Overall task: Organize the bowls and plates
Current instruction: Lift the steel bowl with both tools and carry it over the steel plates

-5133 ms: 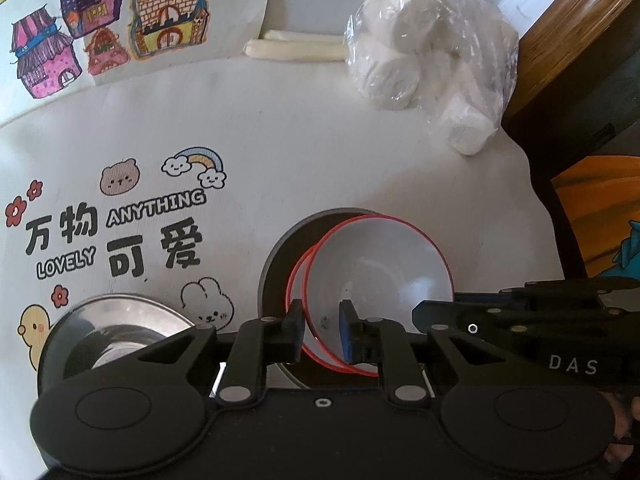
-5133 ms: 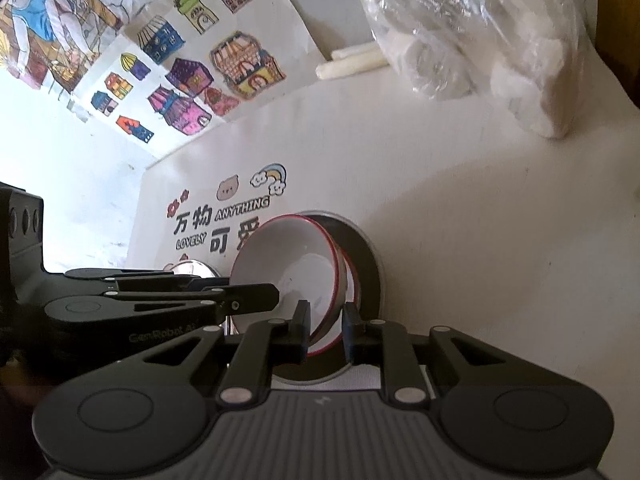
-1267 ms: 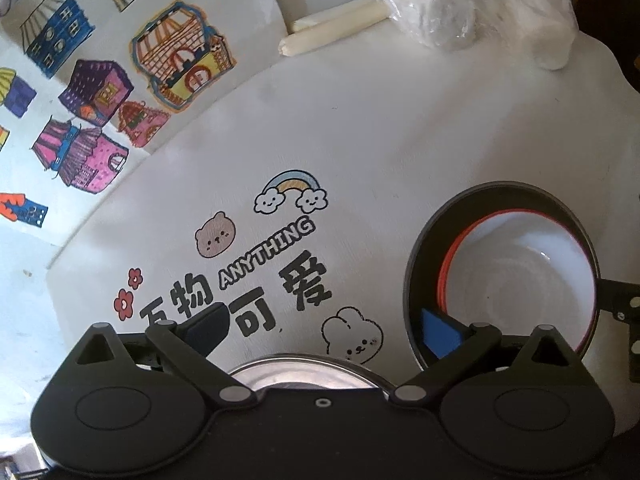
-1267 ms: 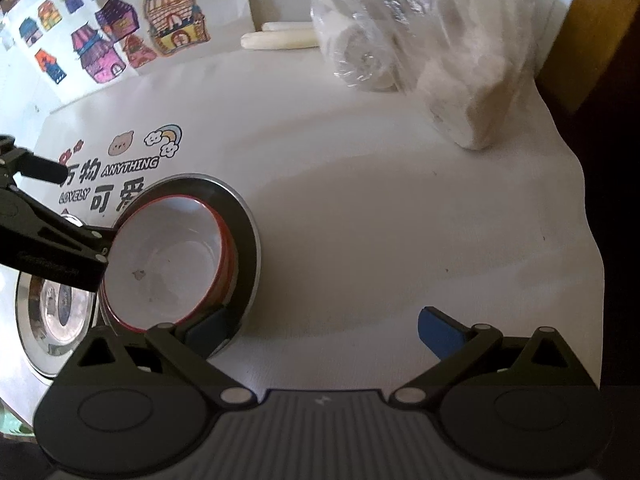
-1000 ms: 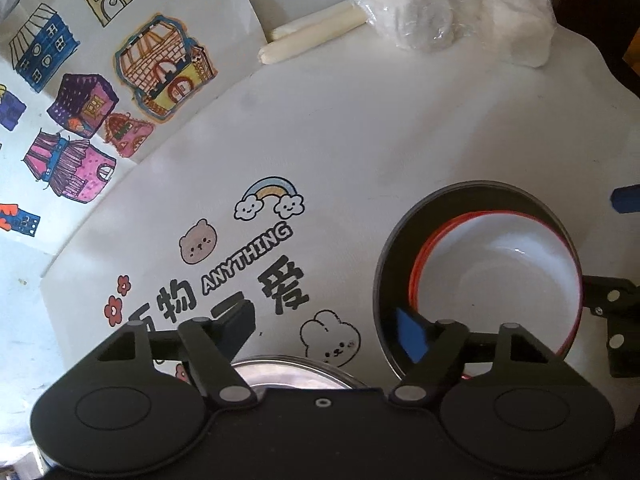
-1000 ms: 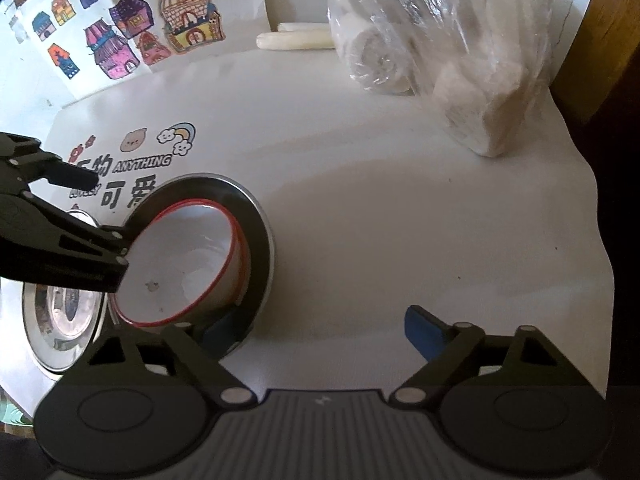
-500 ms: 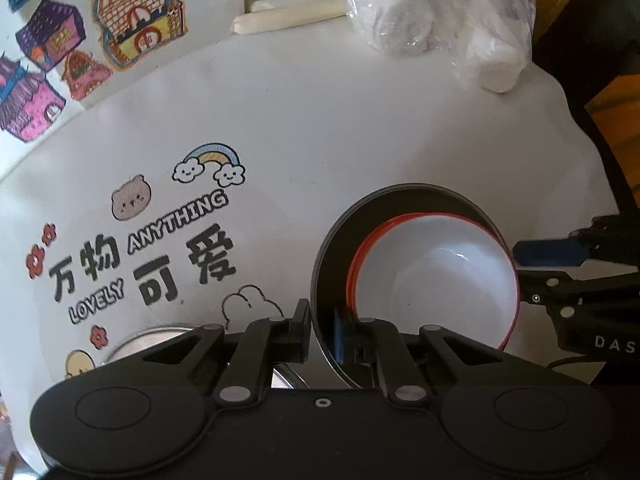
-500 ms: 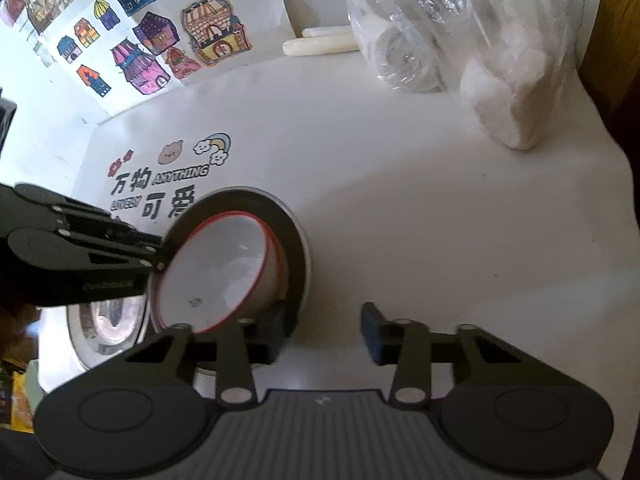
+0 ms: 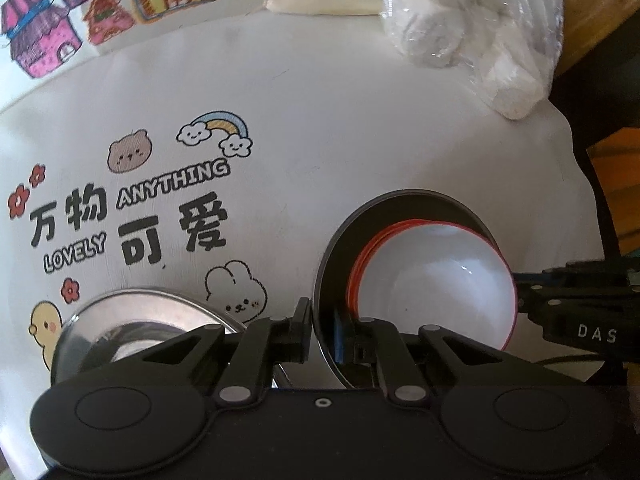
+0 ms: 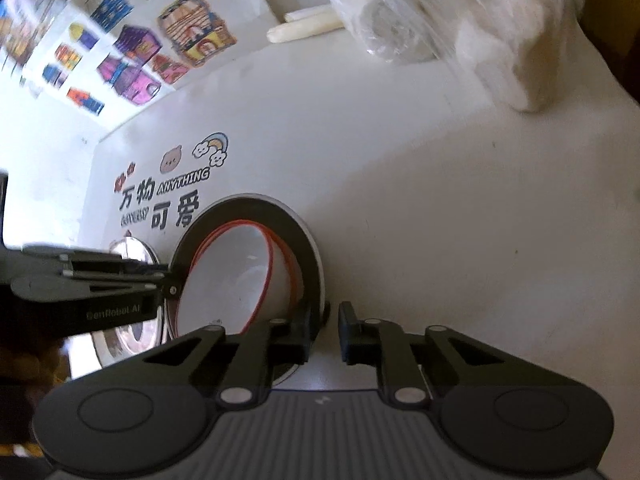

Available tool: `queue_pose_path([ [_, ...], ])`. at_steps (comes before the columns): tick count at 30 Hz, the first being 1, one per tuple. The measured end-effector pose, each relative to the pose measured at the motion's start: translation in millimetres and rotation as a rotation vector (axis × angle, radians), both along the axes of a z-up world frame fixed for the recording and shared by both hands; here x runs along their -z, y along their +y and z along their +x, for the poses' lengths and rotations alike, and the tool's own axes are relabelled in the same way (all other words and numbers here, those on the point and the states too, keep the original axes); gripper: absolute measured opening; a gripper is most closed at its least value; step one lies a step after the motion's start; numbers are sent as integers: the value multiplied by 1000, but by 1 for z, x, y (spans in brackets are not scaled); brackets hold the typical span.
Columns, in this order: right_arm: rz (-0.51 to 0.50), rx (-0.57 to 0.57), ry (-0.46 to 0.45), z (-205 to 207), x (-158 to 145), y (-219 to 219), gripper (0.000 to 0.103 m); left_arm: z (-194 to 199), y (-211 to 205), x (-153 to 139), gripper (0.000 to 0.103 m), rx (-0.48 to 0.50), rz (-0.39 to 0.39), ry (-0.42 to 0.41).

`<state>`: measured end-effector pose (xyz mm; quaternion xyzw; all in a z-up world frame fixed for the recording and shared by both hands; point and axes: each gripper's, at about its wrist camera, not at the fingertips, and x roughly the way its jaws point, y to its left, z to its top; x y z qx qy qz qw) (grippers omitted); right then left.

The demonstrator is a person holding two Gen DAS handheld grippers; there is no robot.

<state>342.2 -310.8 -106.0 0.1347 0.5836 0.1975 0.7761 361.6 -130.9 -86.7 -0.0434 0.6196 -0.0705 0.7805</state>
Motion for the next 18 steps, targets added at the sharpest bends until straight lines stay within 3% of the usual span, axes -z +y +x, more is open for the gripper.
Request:
queue_pose_path([
  [3, 54, 38, 53, 6, 5, -6, 11, 1, 1, 0, 9, -28, -6, 5],
  [18, 19, 77, 93, 0, 0, -11, 11, -1, -5, 1, 9, -59, -66, 31],
])
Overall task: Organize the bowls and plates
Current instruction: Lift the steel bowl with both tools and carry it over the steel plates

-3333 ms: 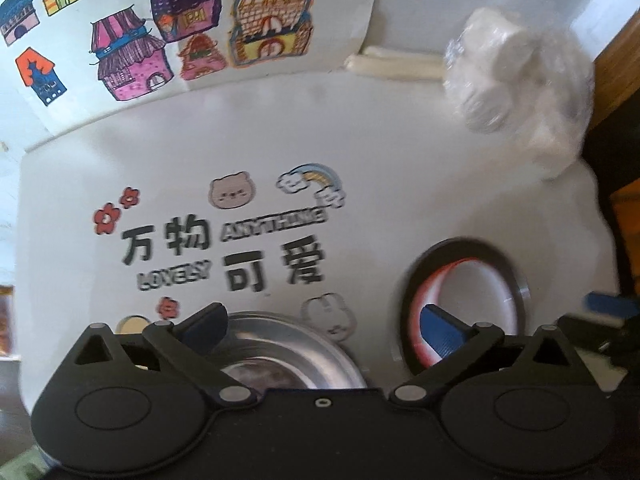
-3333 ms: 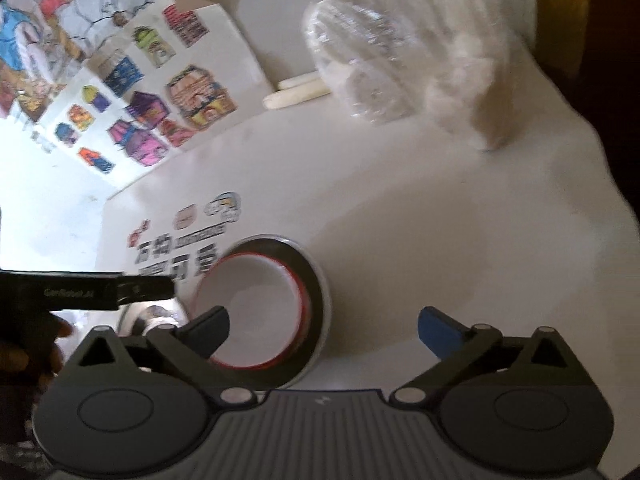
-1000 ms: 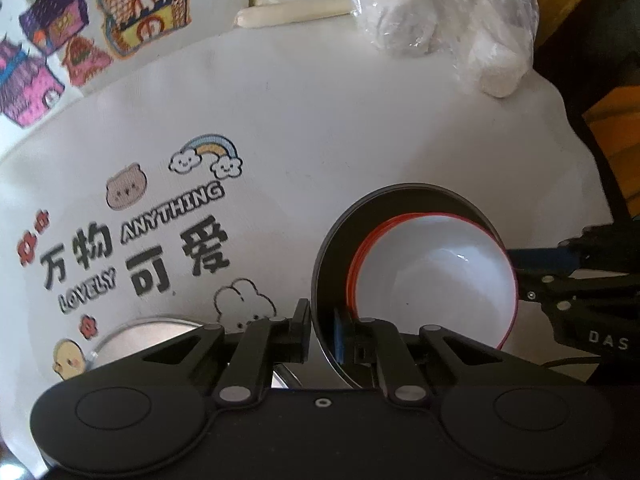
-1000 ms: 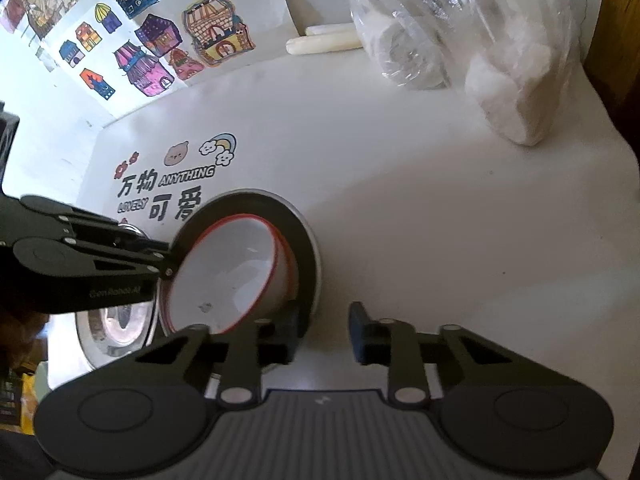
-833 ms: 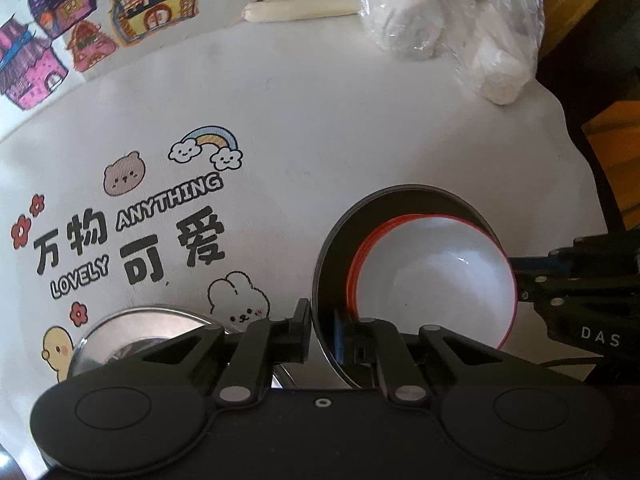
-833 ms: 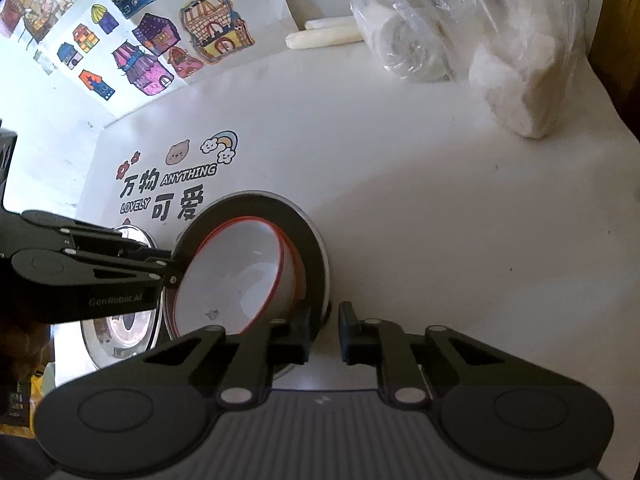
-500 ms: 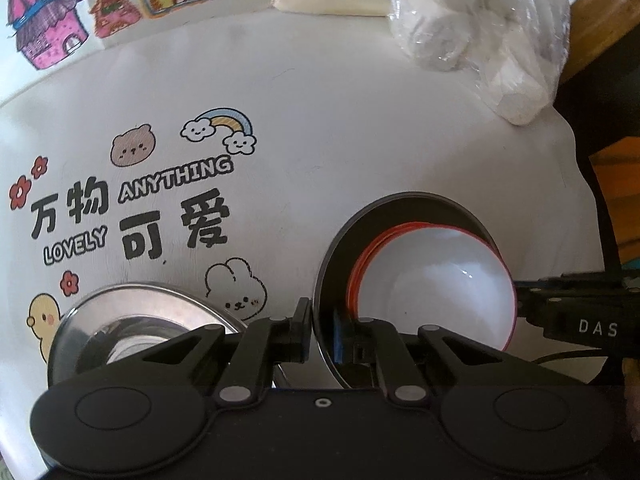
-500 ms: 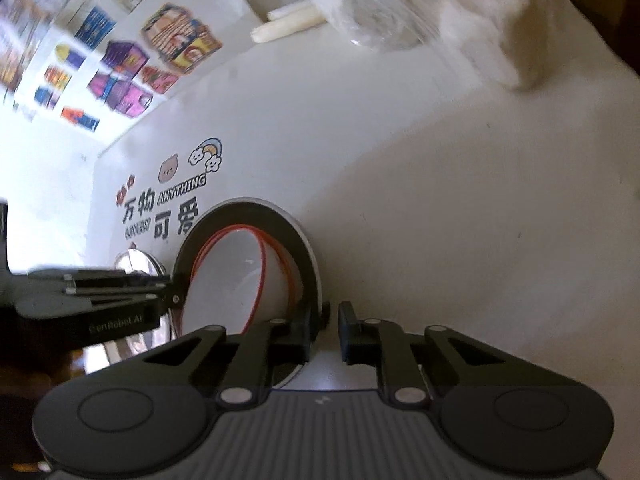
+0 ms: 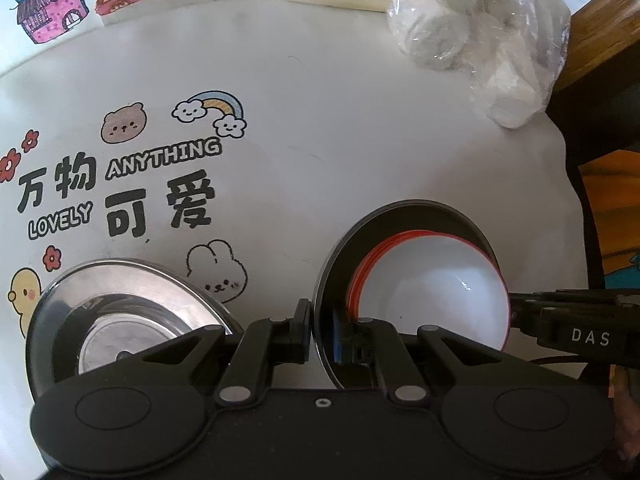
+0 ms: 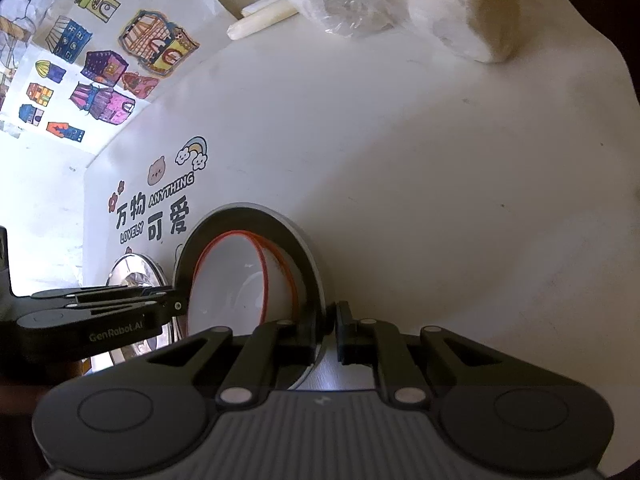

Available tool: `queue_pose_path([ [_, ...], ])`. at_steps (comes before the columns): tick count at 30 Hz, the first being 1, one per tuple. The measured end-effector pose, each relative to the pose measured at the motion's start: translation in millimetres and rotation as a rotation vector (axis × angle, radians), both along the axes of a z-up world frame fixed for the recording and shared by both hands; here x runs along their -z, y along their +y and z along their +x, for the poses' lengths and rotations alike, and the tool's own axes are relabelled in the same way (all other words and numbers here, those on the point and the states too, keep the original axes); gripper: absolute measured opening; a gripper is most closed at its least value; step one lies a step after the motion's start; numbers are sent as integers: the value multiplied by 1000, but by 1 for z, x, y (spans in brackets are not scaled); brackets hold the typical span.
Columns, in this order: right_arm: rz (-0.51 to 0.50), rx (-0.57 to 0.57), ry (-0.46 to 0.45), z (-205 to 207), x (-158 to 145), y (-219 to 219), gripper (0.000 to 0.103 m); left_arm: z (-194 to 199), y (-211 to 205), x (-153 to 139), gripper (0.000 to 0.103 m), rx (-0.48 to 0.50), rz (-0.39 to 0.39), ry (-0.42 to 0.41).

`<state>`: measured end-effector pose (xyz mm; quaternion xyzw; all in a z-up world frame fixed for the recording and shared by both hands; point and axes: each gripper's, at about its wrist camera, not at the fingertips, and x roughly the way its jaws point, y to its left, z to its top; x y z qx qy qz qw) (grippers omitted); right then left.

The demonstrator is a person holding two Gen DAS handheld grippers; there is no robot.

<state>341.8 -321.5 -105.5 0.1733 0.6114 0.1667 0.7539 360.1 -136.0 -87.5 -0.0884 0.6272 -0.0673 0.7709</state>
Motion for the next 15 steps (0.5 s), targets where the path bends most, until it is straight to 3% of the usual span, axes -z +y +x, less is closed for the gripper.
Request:
queue_pose_path([
  [15, 0, 0, -30, -1, -17, 1, 11, -3, 9, -26, 9, -5, -19, -29],
])
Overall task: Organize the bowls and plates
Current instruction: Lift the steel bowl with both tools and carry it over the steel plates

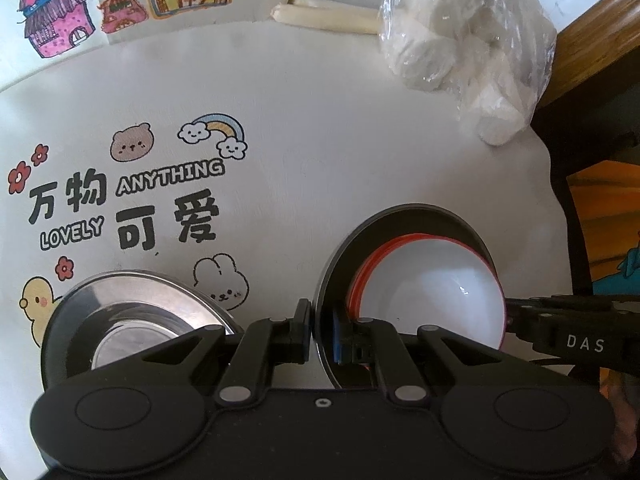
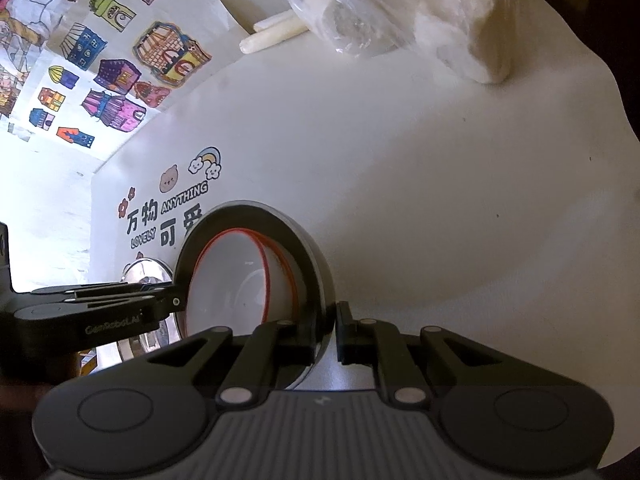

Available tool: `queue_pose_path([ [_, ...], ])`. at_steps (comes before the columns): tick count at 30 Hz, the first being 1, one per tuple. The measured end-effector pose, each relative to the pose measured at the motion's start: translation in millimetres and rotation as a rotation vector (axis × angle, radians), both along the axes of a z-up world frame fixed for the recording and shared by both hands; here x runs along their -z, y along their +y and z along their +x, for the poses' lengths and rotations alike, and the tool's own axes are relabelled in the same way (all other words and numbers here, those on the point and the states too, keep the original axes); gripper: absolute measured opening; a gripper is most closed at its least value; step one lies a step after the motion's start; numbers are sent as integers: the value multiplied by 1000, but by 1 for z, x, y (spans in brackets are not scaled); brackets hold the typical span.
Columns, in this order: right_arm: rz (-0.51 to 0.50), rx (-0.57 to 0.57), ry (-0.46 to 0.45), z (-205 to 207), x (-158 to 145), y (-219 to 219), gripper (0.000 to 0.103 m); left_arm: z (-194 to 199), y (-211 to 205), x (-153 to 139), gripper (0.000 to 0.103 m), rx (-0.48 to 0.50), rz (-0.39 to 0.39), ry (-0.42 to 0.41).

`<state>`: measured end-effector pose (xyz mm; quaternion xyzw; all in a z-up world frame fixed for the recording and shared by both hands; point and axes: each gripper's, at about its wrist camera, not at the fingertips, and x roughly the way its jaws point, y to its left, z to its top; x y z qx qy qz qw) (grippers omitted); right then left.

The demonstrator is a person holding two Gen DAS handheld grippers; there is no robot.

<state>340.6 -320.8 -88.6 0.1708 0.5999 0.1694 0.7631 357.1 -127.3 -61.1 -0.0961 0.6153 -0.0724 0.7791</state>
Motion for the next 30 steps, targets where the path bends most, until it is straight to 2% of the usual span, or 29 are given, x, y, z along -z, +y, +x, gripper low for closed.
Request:
queue_pose_path([
  [30, -14, -141, -33, 7, -18, 57, 11, -30, 55, -19, 9, -154, -30, -27],
])
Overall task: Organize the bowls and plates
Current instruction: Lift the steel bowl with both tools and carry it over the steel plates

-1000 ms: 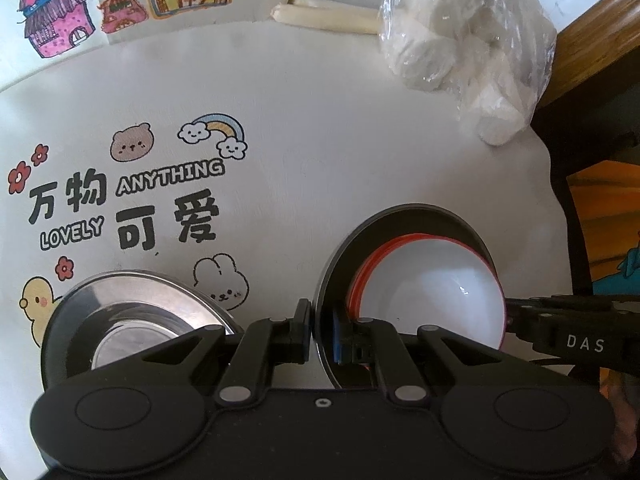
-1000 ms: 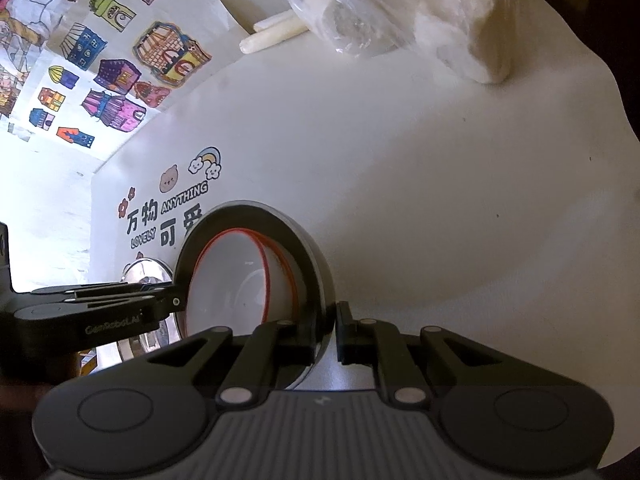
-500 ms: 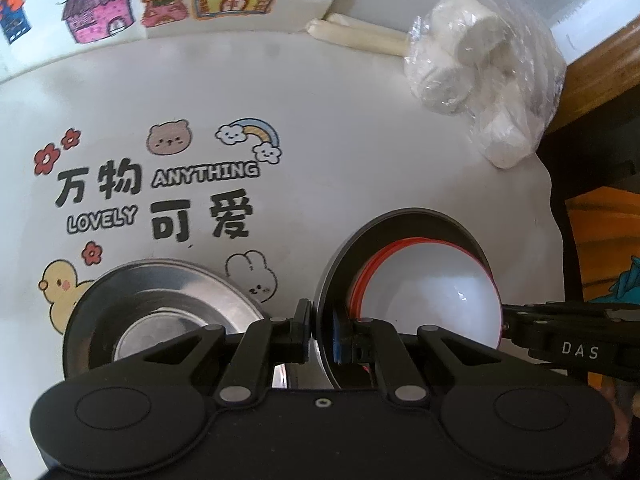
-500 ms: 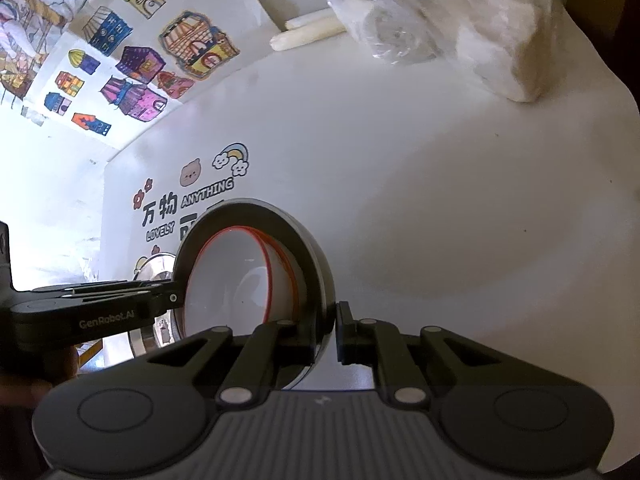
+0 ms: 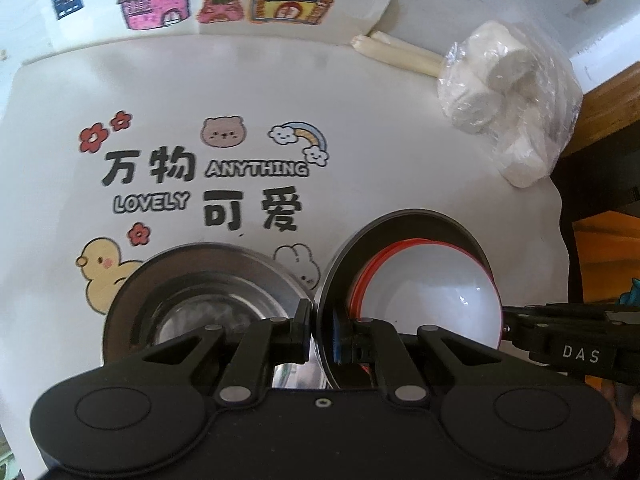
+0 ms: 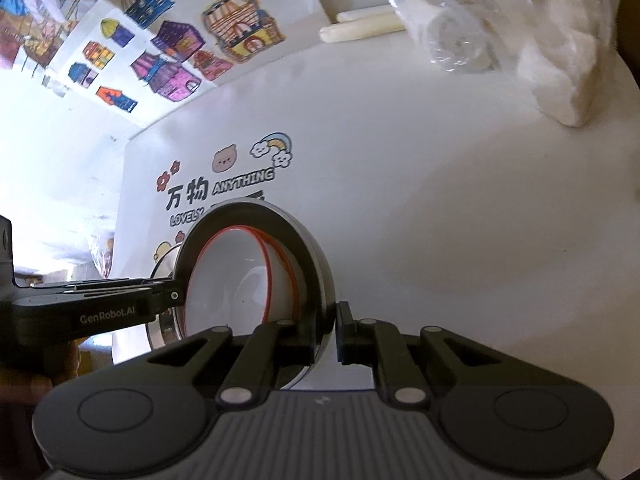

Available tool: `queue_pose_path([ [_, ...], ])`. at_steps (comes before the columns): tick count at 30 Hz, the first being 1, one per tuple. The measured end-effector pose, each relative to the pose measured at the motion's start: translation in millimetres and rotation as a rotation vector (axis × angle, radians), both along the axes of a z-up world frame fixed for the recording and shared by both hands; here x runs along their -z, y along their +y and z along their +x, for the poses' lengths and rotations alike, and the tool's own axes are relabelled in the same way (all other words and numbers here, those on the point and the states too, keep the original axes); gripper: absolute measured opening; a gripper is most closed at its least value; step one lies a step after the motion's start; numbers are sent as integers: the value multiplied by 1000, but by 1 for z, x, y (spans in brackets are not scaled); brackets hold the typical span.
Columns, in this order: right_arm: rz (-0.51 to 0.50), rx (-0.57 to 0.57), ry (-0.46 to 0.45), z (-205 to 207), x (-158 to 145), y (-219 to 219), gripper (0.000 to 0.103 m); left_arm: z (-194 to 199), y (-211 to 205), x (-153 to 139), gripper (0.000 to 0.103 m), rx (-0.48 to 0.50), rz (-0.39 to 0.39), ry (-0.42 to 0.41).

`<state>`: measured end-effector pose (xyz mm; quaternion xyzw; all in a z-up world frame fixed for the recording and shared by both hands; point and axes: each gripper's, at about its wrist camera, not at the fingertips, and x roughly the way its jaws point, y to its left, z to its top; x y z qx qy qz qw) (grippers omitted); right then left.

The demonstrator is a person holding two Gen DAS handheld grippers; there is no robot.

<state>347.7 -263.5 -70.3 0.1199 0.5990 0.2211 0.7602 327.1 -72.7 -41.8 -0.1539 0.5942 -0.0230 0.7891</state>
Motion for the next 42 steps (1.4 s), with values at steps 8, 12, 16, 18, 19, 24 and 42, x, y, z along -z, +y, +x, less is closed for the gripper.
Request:
queue_pose_path([
  [8, -5, -39, 1, 0, -2, 19, 11, -10, 17, -2, 9, -41, 2, -7],
  [12, -4, -52, 1, 0, -2, 26, 11, -15, 24, -2, 9, -57, 2, -8],
  [16, -5, -64, 2, 0, -2, 33, 11, -18, 30, -2, 9, -70, 3, -9],
  [18, -5, -69, 3, 0, -3, 36, 11, -20, 34, -2, 9, -77, 4, -9],
  [19, -5, -72, 3, 0, -3, 38, 11, -21, 36, -2, 9, -80, 5, -9],
  [24, -6, -88, 5, 1, -2, 49, 11, -25, 46, -2, 9, -99, 8, -8],
  [42, -16, -163, 18, -4, 3, 96, 11, -46, 85, 1, 9, -175, 9, 8],
])
